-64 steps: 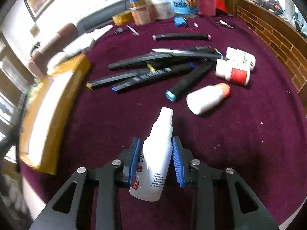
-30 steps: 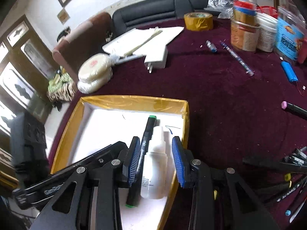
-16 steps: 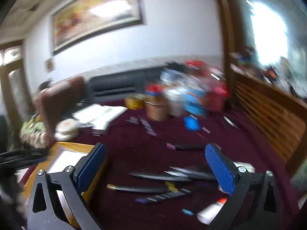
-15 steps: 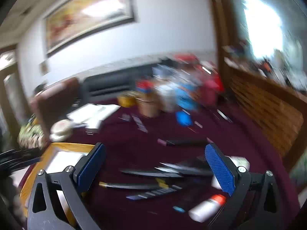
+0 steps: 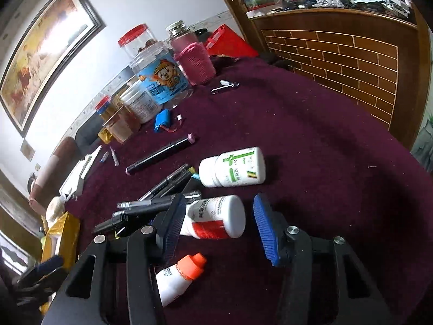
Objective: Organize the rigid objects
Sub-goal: 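Release the marker in the box and lift both grippers away, then grasp the yellow-capped black marker with the left gripper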
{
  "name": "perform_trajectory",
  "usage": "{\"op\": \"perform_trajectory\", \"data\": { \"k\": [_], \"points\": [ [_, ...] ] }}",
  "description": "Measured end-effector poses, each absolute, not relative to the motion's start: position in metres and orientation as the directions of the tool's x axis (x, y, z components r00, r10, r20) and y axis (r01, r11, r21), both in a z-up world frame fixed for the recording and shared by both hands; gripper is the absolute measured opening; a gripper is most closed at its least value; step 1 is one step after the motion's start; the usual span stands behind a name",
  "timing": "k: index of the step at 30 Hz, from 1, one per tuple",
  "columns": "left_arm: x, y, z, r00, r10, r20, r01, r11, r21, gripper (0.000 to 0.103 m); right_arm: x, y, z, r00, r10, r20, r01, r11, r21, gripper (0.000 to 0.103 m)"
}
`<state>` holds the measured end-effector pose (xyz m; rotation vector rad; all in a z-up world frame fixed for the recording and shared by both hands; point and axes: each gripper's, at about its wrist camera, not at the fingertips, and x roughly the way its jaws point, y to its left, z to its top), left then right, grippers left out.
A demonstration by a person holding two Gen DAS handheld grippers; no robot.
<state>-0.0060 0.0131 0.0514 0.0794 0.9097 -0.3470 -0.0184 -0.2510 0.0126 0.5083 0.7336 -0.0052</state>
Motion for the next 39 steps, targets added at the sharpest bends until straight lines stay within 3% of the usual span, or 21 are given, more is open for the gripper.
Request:
{"op": "perform_trajectory", "data": {
  "k": [7,8,9,11,12,17,22,25,29,31,34,37,39],
  "points": [
    [0.017,-0.021,0.012,0.535,-0.115,-0.837,0.416,0.898,0.142,0.079,-0.017,-0.241,0.009,0.74,0.182,-0.647,0.149,0.894,0.422,0.047],
    [0.015,-0.024,0.011,0.537,-0.103,-0.838,0.426,0.89,0.164,0.07,-0.017,-0.241,0.009,0.74,0.182,-0.648,0.149,0.894,0.422,0.047],
    [0.011,-0.026,0.011,0.544,-0.099,-0.833,0.434,0.883,0.179,0.049,-0.017,-0.241,0.009,0.739,0.181,-0.648,0.151,0.894,0.422,0.047],
    [0.002,-0.03,0.017,0.547,-0.115,-0.829,0.454,0.873,0.178,0.018,-0.017,-0.24,0.008,0.735,0.181,-0.653,0.153,0.894,0.421,0.047],
    [-0.001,-0.027,0.019,0.503,-0.153,-0.851,0.468,0.875,0.12,0.016,-0.017,-0.24,0.008,0.733,0.179,-0.656,0.156,0.895,0.419,0.047],
    [-0.02,-0.013,0.015,0.379,-0.248,-0.892,0.475,0.879,-0.042,0.015,-0.016,-0.241,0.006,0.727,0.171,-0.665,0.168,0.895,0.414,0.047],
    [-0.042,0.008,0.03,0.342,-0.382,-0.859,0.477,0.857,-0.192,0.015,-0.017,-0.24,0.005,0.722,0.163,-0.673,0.173,0.899,0.403,0.047],
    [-0.037,0.019,0.049,0.463,-0.321,-0.826,0.458,0.885,-0.087,0.019,-0.016,-0.24,0.006,0.72,0.16,-0.675,0.175,0.9,0.399,0.047],
    [-0.011,0.022,0.051,0.526,-0.223,-0.821,0.458,0.888,0.053,0.035,-0.016,-0.239,0.006,0.719,0.152,-0.678,0.176,0.904,0.39,0.047],
    [0.006,0.018,0.043,0.546,-0.154,-0.823,0.462,0.875,0.142,0.035,-0.016,-0.239,0.006,0.718,0.152,-0.68,0.175,0.905,0.388,0.047],
    [0.023,0.014,0.032,0.52,-0.152,-0.841,0.492,0.858,0.149,0.035,-0.015,-0.239,0.005,0.714,0.157,-0.682,0.172,0.906,0.388,0.048],
    [0.026,0.008,0.019,0.465,-0.166,-0.87,0.536,0.834,0.127,0.043,-0.014,-0.238,0.004,0.71,0.163,-0.686,0.169,0.905,0.39,0.048],
    [0.024,0.002,0.015,0.475,-0.154,-0.867,0.541,0.828,0.149,0.038,-0.014,-0.238,0.004,0.709,0.165,-0.686,0.167,0.905,0.39,0.048]
  ]
}}
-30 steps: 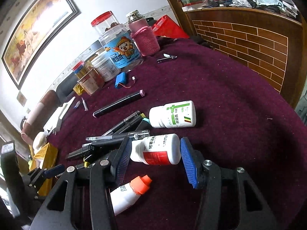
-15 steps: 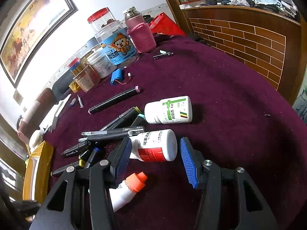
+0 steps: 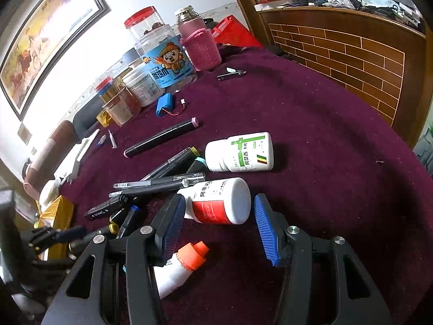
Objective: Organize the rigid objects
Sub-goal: 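Grasp the yellow-capped black marker with the left gripper, then place the yellow-capped marker in the box with left while right places a blue-capped marker beside it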
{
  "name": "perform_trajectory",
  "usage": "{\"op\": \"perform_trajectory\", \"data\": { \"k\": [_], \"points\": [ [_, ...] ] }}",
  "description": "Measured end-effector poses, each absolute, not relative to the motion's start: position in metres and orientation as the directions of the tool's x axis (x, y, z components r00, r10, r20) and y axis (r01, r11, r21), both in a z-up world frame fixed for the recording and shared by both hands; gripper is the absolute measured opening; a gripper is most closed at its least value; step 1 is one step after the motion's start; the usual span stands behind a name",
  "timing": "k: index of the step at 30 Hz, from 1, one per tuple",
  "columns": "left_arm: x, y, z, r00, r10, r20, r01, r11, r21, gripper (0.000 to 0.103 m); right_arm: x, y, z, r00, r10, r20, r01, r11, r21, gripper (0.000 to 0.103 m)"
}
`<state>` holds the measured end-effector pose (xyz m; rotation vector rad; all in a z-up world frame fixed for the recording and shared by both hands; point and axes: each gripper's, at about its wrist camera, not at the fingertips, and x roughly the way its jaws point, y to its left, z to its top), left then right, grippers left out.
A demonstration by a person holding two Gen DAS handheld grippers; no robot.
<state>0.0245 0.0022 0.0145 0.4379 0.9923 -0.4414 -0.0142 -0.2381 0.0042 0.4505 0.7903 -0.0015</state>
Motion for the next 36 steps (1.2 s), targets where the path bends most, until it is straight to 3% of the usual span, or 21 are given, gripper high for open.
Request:
{"op": "perform_trajectory", "data": {
  "k": [6,10,11,13,14,16,18,23,31,36],
  "points": [
    [0.005,0.005,0.019,0.432,-0.178,-0.884,0.521,0.85,0.084,0.016,-0.014,-0.24,0.004,0.706,0.174,-0.687,0.167,0.901,0.4,0.048],
    [-0.016,0.009,0.016,0.391,-0.197,-0.899,0.49,0.872,0.022,0.016,-0.014,-0.24,0.004,0.703,0.175,-0.689,0.167,0.902,0.399,0.048],
    [-0.02,0.008,0.016,0.413,-0.186,-0.892,0.475,0.879,0.037,0.017,-0.014,-0.239,0.004,0.703,0.174,-0.69,0.167,0.903,0.397,0.048],
    [-0.021,0.006,0.014,0.45,-0.178,-0.875,0.445,0.894,0.047,0.03,-0.014,-0.238,0.004,0.702,0.171,-0.691,0.166,0.904,0.393,0.048],
    [-0.021,0.006,0.013,0.478,-0.165,-0.863,0.424,0.903,0.062,0.045,-0.014,-0.238,0.004,0.702,0.17,-0.691,0.167,0.905,0.392,0.048],
    [-0.019,0.01,0.011,0.518,-0.146,-0.843,0.384,0.92,0.077,0.046,-0.013,-0.238,0.004,0.703,0.171,-0.691,0.169,0.903,0.395,0.048],
    [-0.017,0.015,0.012,0.491,-0.19,-0.85,0.371,0.929,0.007,0.014,-0.013,-0.239,0.003,0.7,0.168,-0.694,0.176,0.901,0.396,0.048],
    [-0.041,0.026,0.021,0.5,-0.272,-0.822,0.362,0.928,-0.087,0.012,-0.011,-0.237,0.001,0.692,0.156,-0.705,0.185,0.906,0.382,0.048],
    [-0.105,0.078,0.056,0.568,-0.486,-0.664,0.334,0.874,-0.354,0.012,-0.013,-0.233,0.009,0.661,0.108,-0.743,0.202,0.928,0.315,0.048],
    [-0.128,0.113,0.067,0.603,-0.537,-0.59,0.321,0.841,-0.437,0.012,-0.039,-0.204,0.053,0.705,0.221,-0.674,0.075,0.922,0.38,0.048]
  ]
}}
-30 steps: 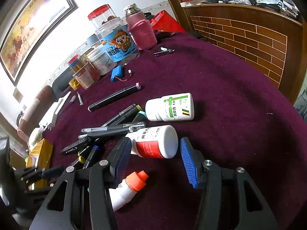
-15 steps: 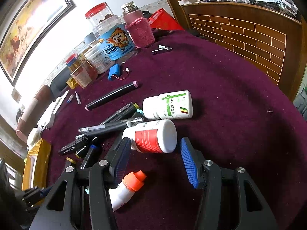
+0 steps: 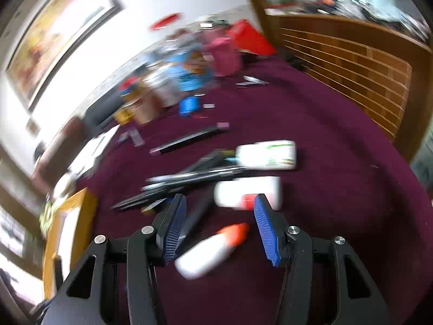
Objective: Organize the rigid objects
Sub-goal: 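Place the yellow-capped marker in the box with left while right places a blue-capped marker beside it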
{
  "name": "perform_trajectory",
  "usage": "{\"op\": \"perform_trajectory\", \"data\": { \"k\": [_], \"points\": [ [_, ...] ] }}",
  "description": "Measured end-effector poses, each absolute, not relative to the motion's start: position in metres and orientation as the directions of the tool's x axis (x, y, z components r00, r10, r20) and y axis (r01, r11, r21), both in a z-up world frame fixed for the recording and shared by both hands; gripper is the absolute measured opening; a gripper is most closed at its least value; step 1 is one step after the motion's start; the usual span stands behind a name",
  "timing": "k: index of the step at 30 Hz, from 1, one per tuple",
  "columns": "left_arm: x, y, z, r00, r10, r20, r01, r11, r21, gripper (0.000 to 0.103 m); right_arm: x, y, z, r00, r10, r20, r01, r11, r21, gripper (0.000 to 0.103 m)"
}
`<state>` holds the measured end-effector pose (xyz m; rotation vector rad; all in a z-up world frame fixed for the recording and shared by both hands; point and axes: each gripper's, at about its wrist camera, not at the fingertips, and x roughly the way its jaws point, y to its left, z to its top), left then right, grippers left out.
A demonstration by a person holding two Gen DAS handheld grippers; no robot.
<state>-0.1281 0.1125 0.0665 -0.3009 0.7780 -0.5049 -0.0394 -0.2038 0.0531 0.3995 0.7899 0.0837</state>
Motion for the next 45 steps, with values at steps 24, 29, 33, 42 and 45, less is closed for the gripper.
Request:
{"op": "perform_trajectory", "data": {
  "k": [24,29,33,42,45],
  "points": [
    [-0.147,0.236,0.064,0.7,-0.468,-0.54,0.132,0.827,-0.546,0.012,-0.012,-0.103,0.031,0.513,0.303,-0.803,-0.05,0.945,0.325,0.013],
    [-0.13,0.253,0.072,0.687,-0.459,-0.564,0.111,0.833,-0.543,0.012,-0.02,-0.095,0.056,0.501,0.447,-0.741,-0.11,0.882,0.458,0.013],
    [-0.097,0.268,0.08,0.667,-0.432,-0.607,0.083,0.853,-0.515,0.012,-0.013,-0.063,0.072,0.453,0.56,-0.694,-0.18,0.82,0.544,0.013],
    [-0.013,0.303,0.042,0.591,-0.416,-0.691,-0.049,0.837,-0.545,0.012,0.026,0.072,0.074,0.305,0.641,-0.704,-0.295,0.766,0.57,0.013],
    [0.002,0.313,0.02,0.567,-0.428,-0.704,-0.104,0.81,-0.577,0.012,0.04,0.112,0.063,0.278,0.616,-0.737,-0.299,0.785,0.543,0.013]
  ]
}}
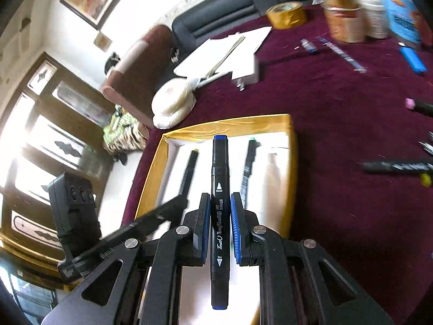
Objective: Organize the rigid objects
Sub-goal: 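Place the yellow-capped marker in the box with left while right places a blue-capped marker beside it, then move both grippers back over the markers on the table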
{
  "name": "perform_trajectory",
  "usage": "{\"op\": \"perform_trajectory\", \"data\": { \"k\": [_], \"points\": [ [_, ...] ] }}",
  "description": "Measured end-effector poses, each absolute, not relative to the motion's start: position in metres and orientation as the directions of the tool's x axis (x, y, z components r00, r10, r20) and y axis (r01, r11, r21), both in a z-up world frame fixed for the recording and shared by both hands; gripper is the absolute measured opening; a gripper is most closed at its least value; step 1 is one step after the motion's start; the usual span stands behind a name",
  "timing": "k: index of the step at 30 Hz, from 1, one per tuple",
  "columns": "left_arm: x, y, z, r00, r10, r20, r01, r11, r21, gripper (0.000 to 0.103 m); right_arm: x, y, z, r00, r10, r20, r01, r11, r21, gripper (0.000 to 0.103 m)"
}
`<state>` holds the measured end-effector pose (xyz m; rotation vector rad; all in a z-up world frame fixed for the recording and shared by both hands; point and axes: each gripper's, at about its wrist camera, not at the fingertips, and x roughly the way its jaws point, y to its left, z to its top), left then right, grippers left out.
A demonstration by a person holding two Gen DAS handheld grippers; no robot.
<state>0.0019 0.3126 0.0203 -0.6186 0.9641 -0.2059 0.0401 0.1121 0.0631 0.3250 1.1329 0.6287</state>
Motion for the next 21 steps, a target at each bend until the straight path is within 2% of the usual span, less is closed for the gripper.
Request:
{"op": "perform_trajectory", "data": {
  "k": [6,11,15,19,21],
  "points": [
    [0.016,0.328,-0.007,0.541,-0.435,-0.72,-0.163,0.785,-0.597,0.012,0.064,0.148,0.035,0.253,0.57,-0.782,-0.273,0.818,0.507,0.013],
    [0.014,0.336,-0.008,0.566,-0.446,-0.693,-0.165,0.763,-0.625,0.014,0.073,0.159,0.02,0.233,0.522,-0.82,-0.276,0.845,0.459,0.013],
    [0.007,0.341,-0.002,0.595,-0.449,-0.667,-0.17,0.741,-0.65,0.034,0.075,0.155,0.022,0.256,0.493,-0.832,-0.263,0.863,0.431,0.014],
    [-0.01,0.334,0.026,0.636,-0.402,-0.659,-0.137,0.781,-0.61,0.036,0.061,0.138,0.051,0.348,0.491,-0.799,-0.323,0.863,0.389,0.014],
    [-0.022,0.325,0.044,0.663,-0.376,-0.647,-0.106,0.809,-0.578,0.048,0.043,0.118,0.078,0.435,0.492,-0.754,-0.359,0.863,0.356,0.014]
  ]
}}
